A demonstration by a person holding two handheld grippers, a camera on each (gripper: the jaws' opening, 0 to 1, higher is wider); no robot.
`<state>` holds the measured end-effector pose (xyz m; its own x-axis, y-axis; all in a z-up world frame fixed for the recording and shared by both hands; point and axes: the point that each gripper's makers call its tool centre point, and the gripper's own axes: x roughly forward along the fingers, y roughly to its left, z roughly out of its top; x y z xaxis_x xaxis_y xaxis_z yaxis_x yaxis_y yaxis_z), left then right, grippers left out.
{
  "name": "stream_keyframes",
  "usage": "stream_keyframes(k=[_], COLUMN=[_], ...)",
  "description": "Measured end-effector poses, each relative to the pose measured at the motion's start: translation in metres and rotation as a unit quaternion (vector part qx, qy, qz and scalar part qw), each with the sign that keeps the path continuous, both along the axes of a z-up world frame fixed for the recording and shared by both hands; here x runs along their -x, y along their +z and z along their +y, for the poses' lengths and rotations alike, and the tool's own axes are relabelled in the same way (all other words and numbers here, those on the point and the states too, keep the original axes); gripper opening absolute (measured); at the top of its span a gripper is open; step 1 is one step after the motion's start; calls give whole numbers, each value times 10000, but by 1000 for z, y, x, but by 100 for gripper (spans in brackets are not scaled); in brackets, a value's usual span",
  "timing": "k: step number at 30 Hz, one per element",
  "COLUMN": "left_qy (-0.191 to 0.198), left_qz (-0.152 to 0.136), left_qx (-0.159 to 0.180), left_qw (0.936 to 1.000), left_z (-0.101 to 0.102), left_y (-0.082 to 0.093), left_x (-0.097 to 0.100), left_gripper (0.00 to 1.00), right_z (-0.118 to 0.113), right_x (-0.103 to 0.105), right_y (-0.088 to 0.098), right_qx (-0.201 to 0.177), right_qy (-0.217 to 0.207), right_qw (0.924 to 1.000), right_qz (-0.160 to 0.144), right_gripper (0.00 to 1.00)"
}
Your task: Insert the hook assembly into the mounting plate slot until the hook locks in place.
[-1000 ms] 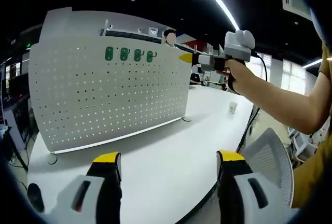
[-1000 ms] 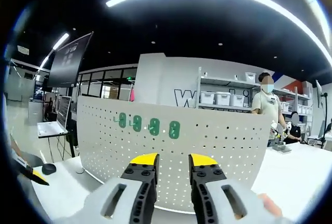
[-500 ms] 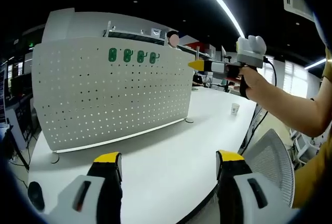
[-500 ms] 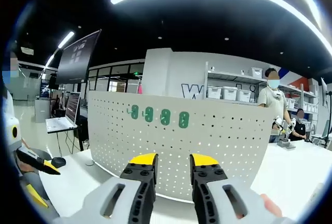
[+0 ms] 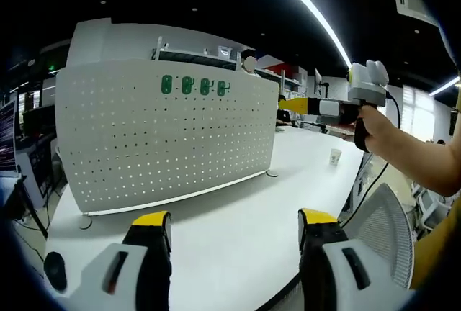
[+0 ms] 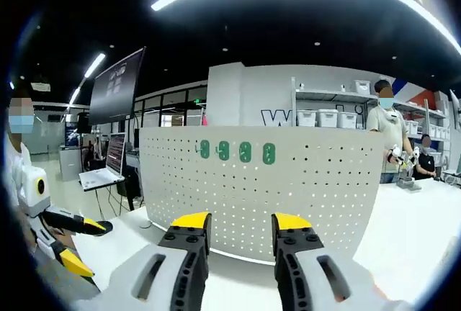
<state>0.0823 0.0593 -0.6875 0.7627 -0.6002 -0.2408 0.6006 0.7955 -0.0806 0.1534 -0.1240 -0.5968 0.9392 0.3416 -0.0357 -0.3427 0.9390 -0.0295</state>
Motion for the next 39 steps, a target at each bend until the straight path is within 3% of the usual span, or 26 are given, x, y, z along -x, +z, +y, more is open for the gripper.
stream_keyframes(k=[17, 29, 39], left_qy=[190, 173, 330], left_qz=[-134, -205, -292], left_qx=[-38, -62, 3], left_qw=[9997, 9996, 9990], left_z=[7, 10, 21], left_y=[6, 17, 22], left_x=[-11, -15, -16], left_gripper=[73, 69, 74], right_z=[-22, -44, -60], right_x=[21, 39, 53], right_y=[-41, -53, -63], right_qx=[-107, -21, -99], right_qy=[-267, -522, -731], right_qw=[9980, 9966, 9944], right_qz=[568, 636, 761], right_gripper=[48, 54, 62])
